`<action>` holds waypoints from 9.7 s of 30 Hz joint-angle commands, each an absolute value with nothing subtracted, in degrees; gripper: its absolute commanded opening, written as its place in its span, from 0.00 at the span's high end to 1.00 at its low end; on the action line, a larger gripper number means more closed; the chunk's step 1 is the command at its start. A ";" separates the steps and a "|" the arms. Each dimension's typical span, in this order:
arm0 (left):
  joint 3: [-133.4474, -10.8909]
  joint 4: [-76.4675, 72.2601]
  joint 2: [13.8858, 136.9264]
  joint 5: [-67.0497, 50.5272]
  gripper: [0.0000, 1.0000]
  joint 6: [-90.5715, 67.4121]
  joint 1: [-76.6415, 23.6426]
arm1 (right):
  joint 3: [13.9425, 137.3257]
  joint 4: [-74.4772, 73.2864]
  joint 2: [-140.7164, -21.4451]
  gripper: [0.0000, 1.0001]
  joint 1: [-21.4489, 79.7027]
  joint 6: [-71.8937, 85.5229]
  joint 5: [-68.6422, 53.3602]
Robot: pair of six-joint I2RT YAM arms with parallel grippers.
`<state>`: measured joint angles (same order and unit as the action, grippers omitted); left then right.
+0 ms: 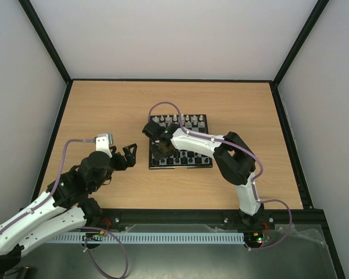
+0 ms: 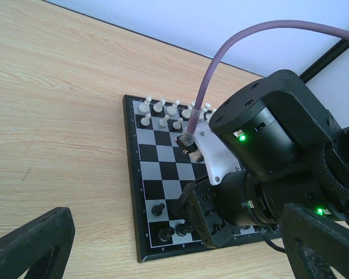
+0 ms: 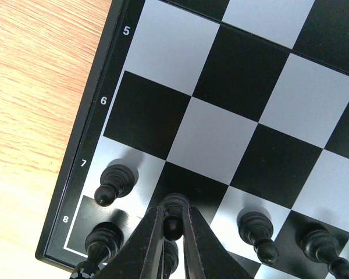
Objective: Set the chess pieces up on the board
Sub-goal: Adjust the chess piece on the chessboard, then reset both arms
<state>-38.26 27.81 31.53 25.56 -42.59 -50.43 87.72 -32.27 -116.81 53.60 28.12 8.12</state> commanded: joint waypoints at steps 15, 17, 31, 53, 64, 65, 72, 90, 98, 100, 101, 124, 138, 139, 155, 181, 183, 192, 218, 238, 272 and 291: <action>-37.52 27.52 31.09 26.28 0.00 -42.03 -50.12 | 88.24 -35.63 -118.78 0.89 52.84 27.51 10.17; -37.54 27.58 31.03 26.28 0.00 -42.01 -50.15 | 88.32 -35.62 -118.87 0.89 52.73 27.43 10.09; -37.56 27.51 31.11 26.28 0.00 -42.01 -50.18 | 87.43 -34.82 -117.67 0.81 52.61 27.49 8.96; -37.54 27.25 31.38 26.08 0.00 -42.10 -50.14 | 83.00 -33.21 -107.36 0.67 54.14 28.47 9.91; -37.57 27.45 31.17 25.97 0.01 -42.19 -50.17 | 81.86 -33.45 -108.19 0.74 57.22 29.46 9.67; -37.57 27.38 31.22 26.01 0.01 -42.19 -50.18 | 81.72 -33.42 -108.27 0.74 57.40 29.59 9.65; -37.59 27.33 31.42 25.93 0.01 -42.02 -50.13 | 80.90 -32.98 -109.60 0.77 57.86 30.27 9.47; -37.45 27.44 31.16 25.86 0.00 -42.01 -50.12 | 81.44 -32.79 -112.49 0.86 57.88 30.58 10.36; -37.48 27.47 31.07 25.84 0.00 -42.13 -50.17 | 81.21 -33.12 -111.93 0.90 57.84 30.58 10.29; -37.46 27.42 31.07 25.73 0.01 -42.16 -50.13 | 81.02 -33.15 -111.71 0.90 57.84 30.66 10.25; -37.48 27.42 31.11 25.75 0.00 -42.19 -50.18 | 80.97 -33.29 -111.63 0.90 57.85 30.72 10.20; -37.36 27.16 31.20 25.54 0.01 -42.28 -50.14 | 79.39 -33.75 -110.01 0.91 57.92 31.19 9.78; -37.40 27.27 31.07 25.53 0.00 -42.29 -50.18 | 79.13 -33.57 -110.09 0.91 58.31 31.28 9.36; -37.39 27.25 31.11 25.56 0.01 -42.28 -50.19 | 79.13 -33.57 -110.09 0.91 58.32 31.24 9.33; -37.38 27.25 31.03 25.48 0.00 -42.34 -50.19 | 79.15 -33.40 -110.47 0.82 58.40 31.38 9.56; -38.15 26.82 33.10 25.75 0.01 -42.11 -50.18 | 76.23 -35.88 -94.12 0.53 54.75 30.43 17.18; -38.22 26.27 33.90 25.67 0.00 -42.13 -50.19 | 73.79 -35.83 -91.61 0.53 51.62 30.10 17.05; -38.37 24.64 37.75 25.64 0.01 -42.23 -50.17 | 65.05 -34.57 -86.37 0.54 39.35 27.76 14.19; -38.34 24.98 38.13 25.61 0.00 -42.36 -50.14 | 61.44 -28.52 -95.45 0.76 37.88 26.10 9.56; -38.37 25.41 37.49 25.87 0.01 -42.56 -50.15 | 62.23 -28.04 -97.41 0.85 37.53 25.93 10.45; -38.17 25.05 37.55 25.41 0.00 -42.46 -50.18 | 61.97 -29.53 -95.79 0.87 37.35 26.46 12.53; -38.52 24.53 38.29 25.13 0.00 -42.54 -50.18 | 62.02 -28.82 -89.08 0.64 37.35 25.75 7.51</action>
